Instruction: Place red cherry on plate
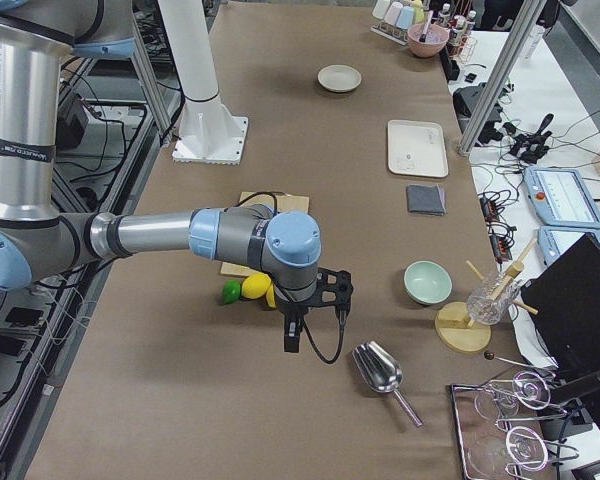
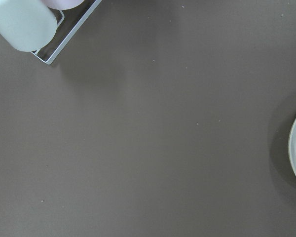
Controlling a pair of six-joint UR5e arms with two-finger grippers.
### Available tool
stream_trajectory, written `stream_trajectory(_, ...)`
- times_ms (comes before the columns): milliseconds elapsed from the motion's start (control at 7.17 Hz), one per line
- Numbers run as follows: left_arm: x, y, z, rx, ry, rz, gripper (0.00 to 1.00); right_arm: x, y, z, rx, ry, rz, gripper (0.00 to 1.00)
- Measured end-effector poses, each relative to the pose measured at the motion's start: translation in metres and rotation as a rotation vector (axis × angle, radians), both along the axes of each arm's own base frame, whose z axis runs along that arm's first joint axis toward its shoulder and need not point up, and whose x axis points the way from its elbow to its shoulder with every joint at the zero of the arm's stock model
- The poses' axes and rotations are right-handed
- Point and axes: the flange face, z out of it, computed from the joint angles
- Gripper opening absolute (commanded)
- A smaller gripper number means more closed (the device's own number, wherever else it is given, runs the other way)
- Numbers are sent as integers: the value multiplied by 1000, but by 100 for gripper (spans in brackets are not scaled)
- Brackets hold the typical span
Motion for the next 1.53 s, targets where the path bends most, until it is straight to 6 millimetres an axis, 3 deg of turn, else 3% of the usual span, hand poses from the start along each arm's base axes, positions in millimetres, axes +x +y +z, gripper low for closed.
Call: stream_trajectory(1535, 0, -1, -4, 1, 1, -1, 98, 0, 10, -12, 13, -7, -6, 100)
